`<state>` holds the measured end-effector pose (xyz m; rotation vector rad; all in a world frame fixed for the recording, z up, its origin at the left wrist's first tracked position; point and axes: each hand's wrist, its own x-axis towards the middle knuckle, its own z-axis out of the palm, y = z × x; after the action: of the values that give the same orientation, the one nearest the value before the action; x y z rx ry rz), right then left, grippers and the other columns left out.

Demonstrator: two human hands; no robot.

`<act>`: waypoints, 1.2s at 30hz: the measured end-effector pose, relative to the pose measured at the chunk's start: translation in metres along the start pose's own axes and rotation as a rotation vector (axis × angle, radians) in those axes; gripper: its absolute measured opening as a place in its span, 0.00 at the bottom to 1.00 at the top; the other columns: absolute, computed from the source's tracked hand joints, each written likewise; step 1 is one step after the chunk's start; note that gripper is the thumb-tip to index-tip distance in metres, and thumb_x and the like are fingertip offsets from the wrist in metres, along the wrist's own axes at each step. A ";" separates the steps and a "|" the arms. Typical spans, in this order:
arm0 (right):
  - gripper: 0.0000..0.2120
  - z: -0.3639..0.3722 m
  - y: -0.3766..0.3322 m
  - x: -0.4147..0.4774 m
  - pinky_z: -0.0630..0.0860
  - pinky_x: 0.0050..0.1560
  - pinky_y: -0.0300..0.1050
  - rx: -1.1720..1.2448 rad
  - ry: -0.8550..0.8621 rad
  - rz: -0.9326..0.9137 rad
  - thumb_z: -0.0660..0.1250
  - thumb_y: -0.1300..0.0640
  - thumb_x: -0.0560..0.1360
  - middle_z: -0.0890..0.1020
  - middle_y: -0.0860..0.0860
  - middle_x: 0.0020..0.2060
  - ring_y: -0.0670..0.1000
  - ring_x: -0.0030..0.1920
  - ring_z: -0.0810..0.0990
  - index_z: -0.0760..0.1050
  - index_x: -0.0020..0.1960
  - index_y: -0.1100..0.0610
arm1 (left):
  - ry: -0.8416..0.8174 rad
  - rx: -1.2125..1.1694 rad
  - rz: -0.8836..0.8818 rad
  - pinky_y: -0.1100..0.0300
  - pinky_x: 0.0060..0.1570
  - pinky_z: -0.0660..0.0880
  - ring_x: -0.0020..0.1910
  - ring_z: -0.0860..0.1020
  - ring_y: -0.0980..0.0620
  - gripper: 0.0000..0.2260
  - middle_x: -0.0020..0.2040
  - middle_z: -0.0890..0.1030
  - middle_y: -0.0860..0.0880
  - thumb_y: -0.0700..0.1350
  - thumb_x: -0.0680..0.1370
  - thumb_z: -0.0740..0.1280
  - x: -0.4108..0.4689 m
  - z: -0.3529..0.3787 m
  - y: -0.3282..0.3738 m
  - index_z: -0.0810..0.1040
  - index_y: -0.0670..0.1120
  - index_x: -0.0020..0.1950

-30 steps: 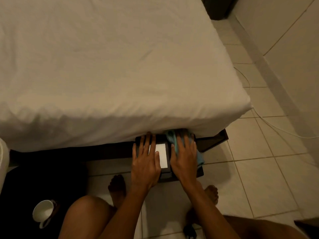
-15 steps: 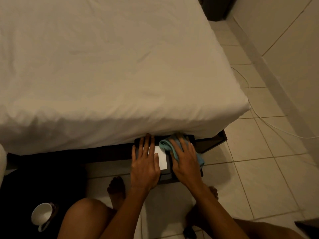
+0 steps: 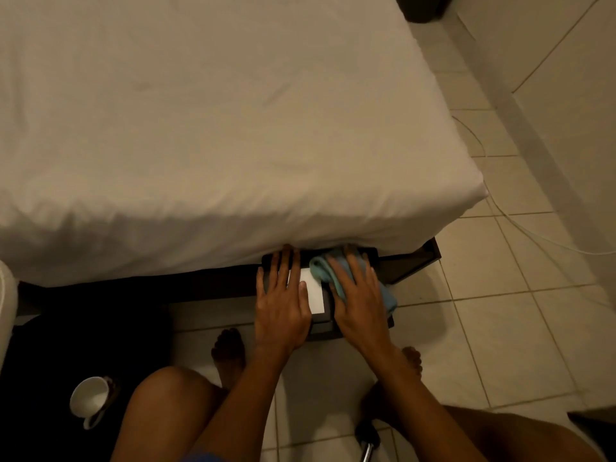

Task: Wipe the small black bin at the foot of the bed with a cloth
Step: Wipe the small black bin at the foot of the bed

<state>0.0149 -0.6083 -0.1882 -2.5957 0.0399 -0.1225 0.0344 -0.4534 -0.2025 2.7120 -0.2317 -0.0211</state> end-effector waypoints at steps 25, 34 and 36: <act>0.28 -0.008 0.003 -0.042 0.39 0.75 0.49 -0.001 -0.073 -0.012 0.53 0.48 0.79 0.48 0.47 0.79 0.51 0.78 0.41 0.52 0.77 0.42 | -0.013 -0.005 0.015 0.47 0.79 0.45 0.81 0.45 0.53 0.26 0.82 0.47 0.50 0.51 0.83 0.46 0.000 0.001 0.002 0.47 0.49 0.81; 0.33 -0.009 0.015 -0.015 0.56 0.74 0.61 -0.073 0.097 0.128 0.64 0.62 0.74 0.58 0.54 0.77 0.58 0.77 0.53 0.58 0.77 0.49 | 0.003 0.008 -0.005 0.46 0.79 0.49 0.81 0.49 0.52 0.26 0.82 0.50 0.50 0.50 0.83 0.48 0.001 0.000 0.003 0.50 0.49 0.81; 0.32 -0.005 0.011 -0.043 0.53 0.73 0.60 -0.054 0.086 0.121 0.60 0.58 0.75 0.56 0.53 0.78 0.58 0.77 0.51 0.56 0.77 0.47 | -0.009 0.007 0.000 0.47 0.79 0.47 0.81 0.47 0.52 0.26 0.82 0.49 0.50 0.51 0.83 0.47 0.000 0.001 0.004 0.48 0.49 0.81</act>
<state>-0.0287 -0.6180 -0.1926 -2.6328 0.2342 -0.1918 0.0336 -0.4571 -0.2017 2.7193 -0.2342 -0.0326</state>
